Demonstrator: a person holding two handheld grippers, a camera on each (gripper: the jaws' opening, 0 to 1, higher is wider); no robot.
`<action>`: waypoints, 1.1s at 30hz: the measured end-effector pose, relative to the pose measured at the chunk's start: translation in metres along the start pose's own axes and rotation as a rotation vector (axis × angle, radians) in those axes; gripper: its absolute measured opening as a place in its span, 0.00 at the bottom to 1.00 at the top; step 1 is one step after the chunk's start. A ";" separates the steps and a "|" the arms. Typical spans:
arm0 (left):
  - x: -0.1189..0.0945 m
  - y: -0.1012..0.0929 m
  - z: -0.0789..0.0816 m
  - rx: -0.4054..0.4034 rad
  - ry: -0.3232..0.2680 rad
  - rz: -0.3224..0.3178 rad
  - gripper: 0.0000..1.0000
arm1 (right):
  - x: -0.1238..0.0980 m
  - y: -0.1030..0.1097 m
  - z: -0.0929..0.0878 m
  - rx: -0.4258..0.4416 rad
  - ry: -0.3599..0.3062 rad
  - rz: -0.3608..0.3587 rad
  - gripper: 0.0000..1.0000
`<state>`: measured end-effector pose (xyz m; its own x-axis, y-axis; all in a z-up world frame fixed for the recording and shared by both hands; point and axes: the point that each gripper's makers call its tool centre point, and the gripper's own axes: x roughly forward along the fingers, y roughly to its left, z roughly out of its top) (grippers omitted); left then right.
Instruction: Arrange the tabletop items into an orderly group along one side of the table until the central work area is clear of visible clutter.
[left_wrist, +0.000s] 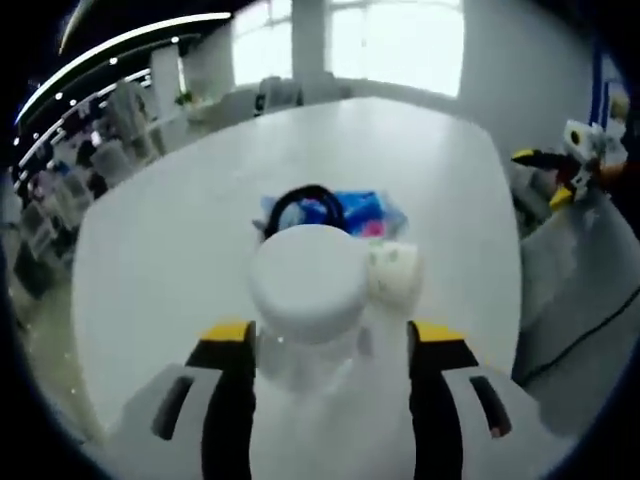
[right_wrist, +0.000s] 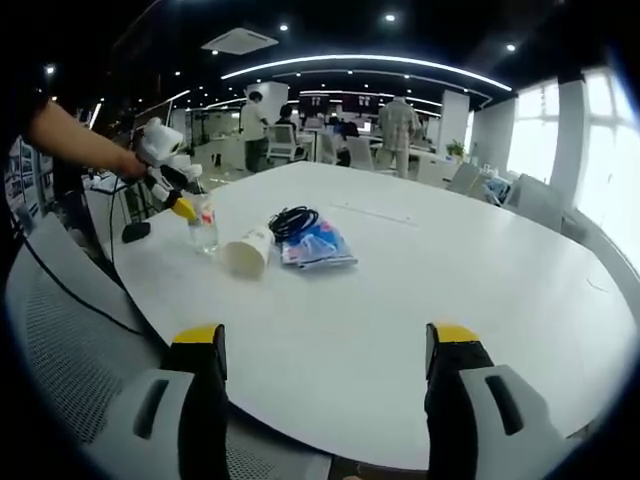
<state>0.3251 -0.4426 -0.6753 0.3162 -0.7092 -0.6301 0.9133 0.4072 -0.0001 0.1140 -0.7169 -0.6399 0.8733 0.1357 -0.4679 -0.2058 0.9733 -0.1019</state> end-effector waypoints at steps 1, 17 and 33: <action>0.000 0.003 -0.002 0.010 0.002 0.016 0.55 | 0.000 0.000 0.001 0.001 -0.003 0.002 0.81; 0.006 0.001 -0.010 -0.022 -0.057 0.076 0.48 | 0.001 0.009 0.005 0.012 -0.029 0.046 0.87; 0.008 0.006 -0.012 -0.056 -0.104 0.117 0.40 | 0.001 0.009 0.000 -0.005 0.002 0.048 0.86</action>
<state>0.3301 -0.4392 -0.6901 0.4469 -0.7094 -0.5449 0.8538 0.5201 0.0231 0.1130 -0.7075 -0.6415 0.8614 0.1817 -0.4743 -0.2496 0.9647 -0.0839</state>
